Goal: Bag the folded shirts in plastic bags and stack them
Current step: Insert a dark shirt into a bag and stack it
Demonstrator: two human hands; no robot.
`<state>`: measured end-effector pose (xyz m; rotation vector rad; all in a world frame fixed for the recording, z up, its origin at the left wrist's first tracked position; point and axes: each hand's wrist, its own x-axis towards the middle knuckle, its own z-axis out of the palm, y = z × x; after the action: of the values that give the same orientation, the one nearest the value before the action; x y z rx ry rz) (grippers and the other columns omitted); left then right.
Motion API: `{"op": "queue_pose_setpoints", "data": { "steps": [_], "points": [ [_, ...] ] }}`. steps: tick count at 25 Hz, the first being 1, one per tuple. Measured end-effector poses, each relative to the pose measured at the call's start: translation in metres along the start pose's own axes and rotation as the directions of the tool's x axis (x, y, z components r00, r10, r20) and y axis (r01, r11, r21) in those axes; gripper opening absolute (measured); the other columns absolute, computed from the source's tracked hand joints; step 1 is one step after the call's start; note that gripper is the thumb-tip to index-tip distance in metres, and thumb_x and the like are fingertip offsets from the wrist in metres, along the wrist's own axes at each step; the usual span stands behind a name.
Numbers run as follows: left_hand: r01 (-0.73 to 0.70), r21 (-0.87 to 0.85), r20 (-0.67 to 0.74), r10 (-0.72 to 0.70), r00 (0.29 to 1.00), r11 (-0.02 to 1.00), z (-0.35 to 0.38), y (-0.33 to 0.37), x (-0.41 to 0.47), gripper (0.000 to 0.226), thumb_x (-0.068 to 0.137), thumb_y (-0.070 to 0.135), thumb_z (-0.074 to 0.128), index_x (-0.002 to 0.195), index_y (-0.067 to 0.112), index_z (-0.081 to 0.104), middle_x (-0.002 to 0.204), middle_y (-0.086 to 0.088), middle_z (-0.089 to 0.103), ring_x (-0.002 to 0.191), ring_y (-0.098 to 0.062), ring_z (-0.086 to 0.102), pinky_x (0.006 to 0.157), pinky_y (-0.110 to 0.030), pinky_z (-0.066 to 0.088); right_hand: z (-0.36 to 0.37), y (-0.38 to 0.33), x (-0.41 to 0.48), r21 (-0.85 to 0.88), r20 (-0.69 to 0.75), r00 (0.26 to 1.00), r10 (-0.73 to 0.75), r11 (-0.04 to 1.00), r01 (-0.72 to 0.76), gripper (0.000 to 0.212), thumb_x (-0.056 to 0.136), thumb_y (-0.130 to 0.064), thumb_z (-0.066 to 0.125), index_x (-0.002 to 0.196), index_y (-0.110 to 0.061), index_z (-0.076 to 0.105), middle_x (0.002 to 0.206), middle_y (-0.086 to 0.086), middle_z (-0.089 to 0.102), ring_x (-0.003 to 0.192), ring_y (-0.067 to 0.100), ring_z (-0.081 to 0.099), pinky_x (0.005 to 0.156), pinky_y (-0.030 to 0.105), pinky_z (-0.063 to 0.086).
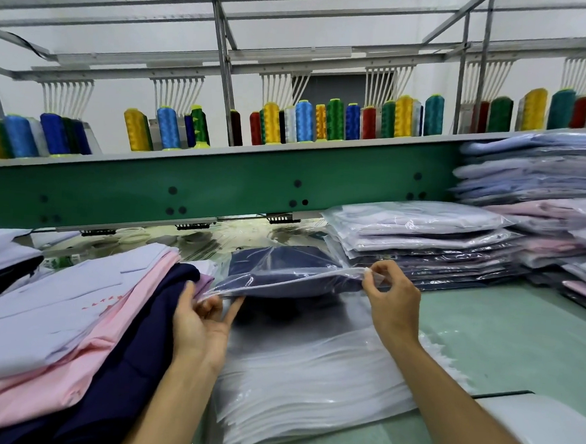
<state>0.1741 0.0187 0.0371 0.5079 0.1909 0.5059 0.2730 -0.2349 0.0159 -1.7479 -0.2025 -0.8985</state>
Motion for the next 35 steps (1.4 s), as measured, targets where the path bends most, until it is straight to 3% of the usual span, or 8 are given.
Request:
{"op": "queue_pose_setpoints", "data": {
  "steps": [5,13,17,20,24,28,32,35],
  "points": [
    [0.146,0.144,-0.014,-0.145,0.989,0.979,0.028,-0.027,-0.013,0.061,0.077,0.048,0.078,0.125,0.014,0.062,0.116,-0.013,0.063,0.113,-0.031,0.059,0.096,-0.061,0.050,0.009,-0.011,-0.009,-0.081,0.044,0.989,-0.141,0.986,0.144,0.014,0.090,-0.012,0.068,0.086,-0.021,0.058,0.079,-0.001,0.059,0.069,0.012,0.057,0.062,0.010,0.041],
    [0.145,0.398,-0.374,0.016,0.927,0.906,0.081,-0.071,0.014,0.057,0.083,0.003,0.060,0.135,0.013,0.040,0.122,-0.017,0.059,0.099,-0.040,0.063,0.079,-0.062,0.057,0.012,-0.021,-0.019,0.083,0.396,0.905,-0.157,0.987,0.135,0.013,0.085,-0.029,0.052,0.076,-0.021,0.046,0.073,-0.003,0.052,0.070,0.015,0.048,0.061,0.028,0.041],
    [-0.118,0.728,-0.154,0.330,0.931,0.676,0.079,-0.057,0.029,0.044,0.085,0.004,0.055,0.127,0.020,0.053,0.108,-0.009,0.068,0.085,-0.027,0.063,0.083,-0.038,0.054,0.021,-0.028,-0.024,0.130,0.518,0.847,-0.123,0.989,0.064,0.016,0.086,-0.037,0.056,0.076,-0.025,0.053,0.070,-0.007,0.058,0.068,0.013,0.053,0.063,0.037,0.047],
    [-0.220,0.800,-0.018,0.389,0.921,0.558,0.095,-0.036,0.036,0.032,0.086,0.004,0.052,0.110,0.024,0.061,0.084,0.003,0.067,0.064,-0.014,0.056,0.053,-0.025,0.041,0.031,-0.029,-0.014,0.075,0.388,0.921,0.014,0.996,-0.046,0.009,0.090,-0.027,0.060,0.082,-0.026,0.059,0.079,-0.005,0.062,0.079,0.019,0.059,0.073,0.044,0.052],
    [-0.307,0.833,0.106,0.412,0.905,0.461,0.133,0.002,0.041,0.024,0.080,0.004,0.049,0.087,0.022,0.062,0.067,0.005,0.057,0.057,-0.016,0.047,0.052,-0.028,0.037,0.051,-0.036,0.018,-0.050,0.407,0.889,0.208,0.977,-0.205,0.004,0.095,-0.026,0.059,0.095,-0.022,0.062,0.101,0.001,0.063,0.098,0.022,0.060,0.092,0.046,0.051],
    [-0.428,0.798,0.285,0.360,0.888,0.424,0.171,0.042,0.039,0.023,0.064,-0.004,0.047,0.061,0.019,0.045,0.049,0.009,0.043,0.053,-0.015,0.039,0.049,-0.028,0.032,0.066,-0.051,0.060,-0.049,0.565,0.746,0.353,0.916,-0.397,0.028,0.098,-0.043,0.052,0.102,-0.019,0.066,0.109,0.004,0.071,0.097,0.019,0.067,0.087,0.043,0.056],
    [-0.572,0.742,0.481,0.318,0.817,0.350,0.203,0.084,0.036,0.021,0.047,0.001,0.045,0.060,0.013,0.035,0.040,0.012,0.033,0.042,-0.008,0.030,0.041,-0.019,0.029,0.069,-0.048,0.089,0.041,0.823,0.424,0.378,0.705,-0.708,0.066,0.082,-0.077,0.058,0.122,-0.026,0.069,0.122,0.009,0.071,0.109,0.023,0.069,0.096,0.037,0.054],
    [-0.642,0.692,0.577,0.280,0.767,0.332,0.220,0.103,0.037,0.025,0.043,0.002,0.042,0.057,0.016,0.027,0.042,0.012,0.027,0.041,-0.005,0.023,0.038,-0.017,0.024,0.072,-0.044,0.100,0.084,0.892,0.343,0.296,0.635,-0.768,0.066,0.078,-0.070,0.070,0.119,-0.019,0.073,0.120,0.012,0.072,0.111,0.028,0.069,0.099,0.038,0.052]
  ]
}}
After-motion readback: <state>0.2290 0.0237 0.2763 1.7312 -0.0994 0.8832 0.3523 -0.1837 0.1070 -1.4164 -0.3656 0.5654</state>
